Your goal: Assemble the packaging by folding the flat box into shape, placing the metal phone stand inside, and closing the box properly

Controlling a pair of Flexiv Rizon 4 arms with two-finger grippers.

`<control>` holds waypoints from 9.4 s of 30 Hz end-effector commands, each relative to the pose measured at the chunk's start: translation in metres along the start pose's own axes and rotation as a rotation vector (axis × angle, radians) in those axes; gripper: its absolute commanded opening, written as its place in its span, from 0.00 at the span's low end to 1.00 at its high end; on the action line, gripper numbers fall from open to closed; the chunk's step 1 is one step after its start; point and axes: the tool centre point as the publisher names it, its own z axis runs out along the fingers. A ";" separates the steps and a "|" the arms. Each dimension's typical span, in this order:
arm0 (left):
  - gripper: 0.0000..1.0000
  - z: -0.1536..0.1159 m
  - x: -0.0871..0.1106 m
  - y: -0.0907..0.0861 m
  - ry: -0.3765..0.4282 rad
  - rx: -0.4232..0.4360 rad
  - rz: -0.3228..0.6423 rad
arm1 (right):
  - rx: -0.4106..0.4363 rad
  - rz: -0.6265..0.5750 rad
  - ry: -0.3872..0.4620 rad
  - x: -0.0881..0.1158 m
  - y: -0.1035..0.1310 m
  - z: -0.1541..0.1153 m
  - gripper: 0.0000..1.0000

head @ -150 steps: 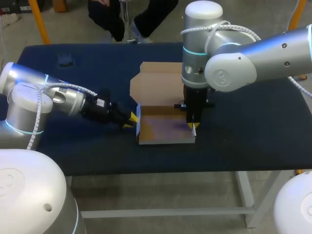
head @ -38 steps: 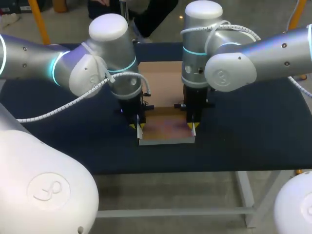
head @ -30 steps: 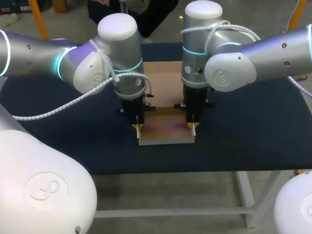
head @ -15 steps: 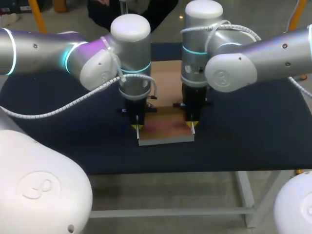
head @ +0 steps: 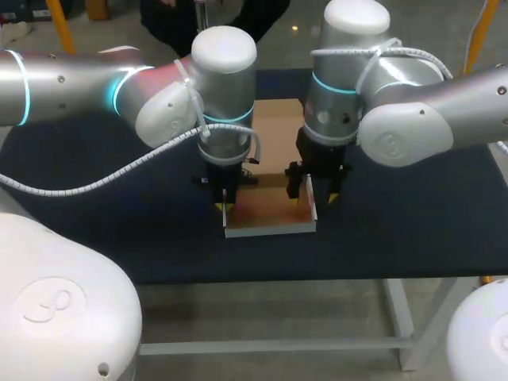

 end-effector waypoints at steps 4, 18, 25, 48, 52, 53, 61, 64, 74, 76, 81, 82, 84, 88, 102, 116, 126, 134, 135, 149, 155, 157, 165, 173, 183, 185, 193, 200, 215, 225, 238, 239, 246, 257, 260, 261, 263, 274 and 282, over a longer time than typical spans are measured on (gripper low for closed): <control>0.00 0.002 0.001 0.003 -0.002 0.009 0.001 | -0.103 -0.117 0.086 -0.015 -0.017 -0.016 1.00; 0.00 0.001 -0.001 0.001 0.018 0.016 0.006 | -0.284 -0.450 0.310 -0.045 -0.039 -0.048 1.00; 0.00 0.001 -0.002 0.000 0.024 0.020 0.007 | -0.284 -0.450 0.310 -0.045 -0.039 -0.048 1.00; 0.00 -0.001 -0.006 -0.003 0.025 0.021 0.036 | -0.542 -0.896 0.320 -0.079 -0.099 -0.076 1.00; 0.00 -0.001 -0.008 -0.005 0.000 0.027 0.028 | -0.540 -0.918 0.312 -0.080 -0.102 -0.078 1.00; 0.00 0.000 -0.009 -0.005 -0.016 0.031 0.026 | -0.539 -0.923 0.310 -0.080 -0.103 -0.078 1.00; 0.00 0.006 -0.014 -0.009 -0.132 0.060 0.023 | -0.527 -0.948 0.294 -0.076 -0.105 -0.077 1.00; 0.00 0.008 -0.015 -0.010 -0.199 0.075 0.038 | -0.526 -0.954 0.292 -0.075 -0.105 -0.078 1.00; 0.00 0.011 -0.019 -0.014 -0.350 0.101 0.072 | -0.522 -0.968 0.283 -0.072 -0.107 -0.078 1.00; 0.00 0.011 -0.020 -0.014 -0.348 0.100 0.072 | -0.523 -0.968 0.283 -0.072 -0.107 -0.078 1.00; 0.00 0.012 -0.022 -0.013 -0.293 0.098 0.066 | -0.523 -0.968 0.284 -0.072 -0.107 -0.078 1.00; 0.00 0.011 -0.022 -0.013 -0.271 0.093 0.068 | -0.522 -0.968 0.284 -0.071 -0.107 -0.078 1.00; 0.00 0.011 -0.022 -0.012 -0.230 0.087 0.065 | -0.521 -0.967 0.284 -0.071 -0.107 -0.078 1.00; 0.03 0.009 -0.023 -0.010 -0.138 0.074 0.059 | -0.519 -0.966 0.285 -0.071 -0.107 -0.078 1.00; 1.00 -0.006 -0.018 -0.002 0.059 0.131 0.110 | -0.513 -0.958 0.287 -0.072 -0.107 -0.077 1.00; 1.00 -0.061 -0.019 0.025 0.326 0.270 0.271 | -0.519 -0.936 0.282 -0.077 -0.107 -0.078 1.00; 1.00 -0.094 -0.031 0.057 0.475 0.294 0.466 | -0.530 -0.906 0.291 -0.084 -0.107 -0.081 1.00; 1.00 -0.117 -0.054 0.076 0.507 0.305 0.481 | -0.491 -0.813 0.289 -0.088 -0.106 -0.090 1.00; 1.00 -0.119 -0.058 0.078 0.518 0.300 0.471 | -0.486 -0.799 0.287 -0.089 -0.105 -0.091 1.00; 1.00 -0.150 -0.094 0.099 0.476 0.260 0.338 | -0.451 -0.655 0.275 -0.093 -0.109 -0.103 1.00; 1.00 -0.156 -0.102 0.107 0.463 0.253 0.284 | -0.426 -0.586 0.275 -0.095 -0.115 -0.110 1.00; 1.00 -0.160 -0.105 0.108 0.462 0.252 0.267 | -0.420 -0.555 0.275 -0.097 -0.119 -0.113 1.00; 1.00 -0.179 -0.117 0.107 0.449 0.219 0.169 | -0.388 -0.387 0.276 -0.106 -0.136 -0.128 1.00; 1.00 -0.198 -0.123 0.111 0.389 0.188 0.098 | -0.339 -0.232 0.237 -0.115 -0.143 -0.148 1.00; 1.00 -0.210 -0.130 0.117 0.329 0.162 0.039 | -0.274 -0.099 0.226 -0.122 -0.145 -0.162 1.00; 1.00 -0.211 -0.130 0.117 0.320 0.156 0.032 | -0.266 -0.079 0.218 -0.122 -0.146 -0.163 1.00; 1.00 -0.214 -0.131 0.116 0.332 0.146 0.004 | -0.234 -0.028 0.212 -0.126 -0.145 -0.164 1.00; 1.00 -0.213 -0.133 0.116 0.340 0.124 -0.020 | -0.224 0.005 0.209 -0.127 -0.143 -0.168 1.00; 1.00 -0.212 -0.136 0.118 0.322 0.116 -0.038 | -0.220 0.034 0.179 -0.127 -0.139 -0.174 1.00; 1.00 -0.208 -0.138 0.117 0.321 0.110 -0.049 | -0.220 0.034 0.179 -0.127 -0.139 -0.174 1.00; 1.00 -0.177 -0.155 0.097 0.305 0.114 -0.032 | -0.220 0.034 0.179 -0.127 -0.139 -0.174 1.00; 1.00 -0.174 -0.157 0.095 0.302 0.114 -0.034 | -0.220 0.034 0.179 -0.127 -0.139 -0.174 1.00; 1.00 -0.147 -0.168 0.074 0.264 0.116 -0.028 | -0.220 0.034 0.179 -0.127 -0.139 -0.174 1.00; 1.00 -0.105 -0.182 0.037 0.234 0.088 -0.013 | -0.220 0.034 0.179 -0.127 -0.139 -0.174 1.00; 1.00 -0.095 -0.184 0.026 0.219 0.075 -0.011 | -0.220 0.034 0.179 -0.127 -0.139 -0.174 1.00; 1.00 -0.091 -0.185 0.021 0.215 0.078 -0.011 | -0.220 0.034 0.179 -0.127 -0.139 -0.174 1.00; 1.00 -0.086 -0.187 0.014 0.216 0.072 -0.015 | -0.220 0.034 0.179 -0.127 -0.139 -0.174 1.00; 1.00 -0.071 -0.201 -0.008 0.242 0.056 -0.051 | -0.220 0.034 0.179 -0.127 -0.139 -0.174 1.00; 1.00 -0.071 -0.201 -0.008 0.242 0.056 -0.051 | -0.220 0.034 0.179 -0.127 -0.139 -0.174 1.00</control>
